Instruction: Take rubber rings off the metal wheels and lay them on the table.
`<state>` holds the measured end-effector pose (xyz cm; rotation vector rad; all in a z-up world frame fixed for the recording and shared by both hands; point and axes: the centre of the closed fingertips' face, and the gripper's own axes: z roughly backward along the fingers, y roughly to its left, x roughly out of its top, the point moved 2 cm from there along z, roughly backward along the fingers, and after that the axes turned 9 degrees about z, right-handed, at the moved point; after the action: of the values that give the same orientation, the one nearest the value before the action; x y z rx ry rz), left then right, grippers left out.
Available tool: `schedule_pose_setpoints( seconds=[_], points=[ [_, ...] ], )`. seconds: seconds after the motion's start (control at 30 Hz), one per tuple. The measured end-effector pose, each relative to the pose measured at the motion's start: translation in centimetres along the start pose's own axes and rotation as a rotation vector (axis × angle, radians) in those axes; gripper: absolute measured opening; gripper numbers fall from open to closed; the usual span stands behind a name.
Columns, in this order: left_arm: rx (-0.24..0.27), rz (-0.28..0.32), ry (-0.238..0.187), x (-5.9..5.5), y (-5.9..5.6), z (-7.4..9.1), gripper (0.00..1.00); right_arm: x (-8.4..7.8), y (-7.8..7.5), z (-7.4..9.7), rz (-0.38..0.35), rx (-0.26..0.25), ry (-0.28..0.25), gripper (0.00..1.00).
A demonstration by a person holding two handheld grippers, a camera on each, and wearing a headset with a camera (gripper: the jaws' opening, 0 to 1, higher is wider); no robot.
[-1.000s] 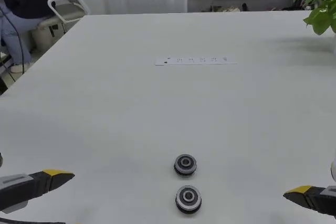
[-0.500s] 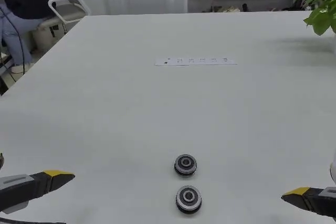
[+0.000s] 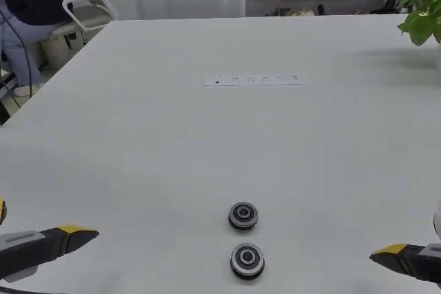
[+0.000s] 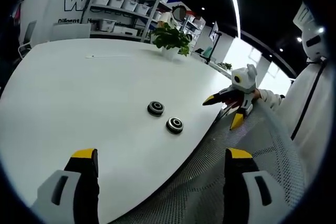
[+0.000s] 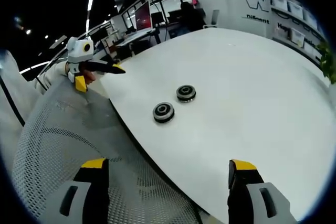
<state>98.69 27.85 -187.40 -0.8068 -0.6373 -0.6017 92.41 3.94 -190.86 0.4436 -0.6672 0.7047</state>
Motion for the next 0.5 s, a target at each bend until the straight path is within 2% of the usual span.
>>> schedule_pose_setpoints(
  seconds=[0.2, 0.23, 0.27, 0.3, 0.43, 0.5],
  points=[
    [-0.008, 0.003, 0.003, 0.0, -0.1, 0.0, 0.99, 0.0, 0.1, 0.0, 0.0, 0.003, -0.002, 0.96],
    [-0.018, 0.003, 0.004, 0.0, -0.3, 0.0, 0.99, 0.0, 0.1, 0.0, 0.0, 0.003, -0.002, 0.96],
    [-0.058, -0.004, -0.001, 0.1, -1.0, -0.1, 0.99, 0.0, 0.1, 0.0, 0.0, 0.003, -0.004, 0.97],
    [-0.072, -0.01, -0.001, 0.1, -1.3, -0.1, 0.99, 0.1, 0.0, 0.0, -0.001, 0.002, -0.006, 0.98],
    [-0.044, -0.022, 0.036, -0.4, -0.9, -0.1, 0.99, 0.1, 0.0, 0.0, -0.001, -0.004, -0.005, 0.99],
    [-0.054, -0.022, 0.03, -0.4, -1.0, -0.2, 0.99, 0.1, -0.1, 0.0, -0.002, -0.006, -0.009, 0.99]
  ],
)
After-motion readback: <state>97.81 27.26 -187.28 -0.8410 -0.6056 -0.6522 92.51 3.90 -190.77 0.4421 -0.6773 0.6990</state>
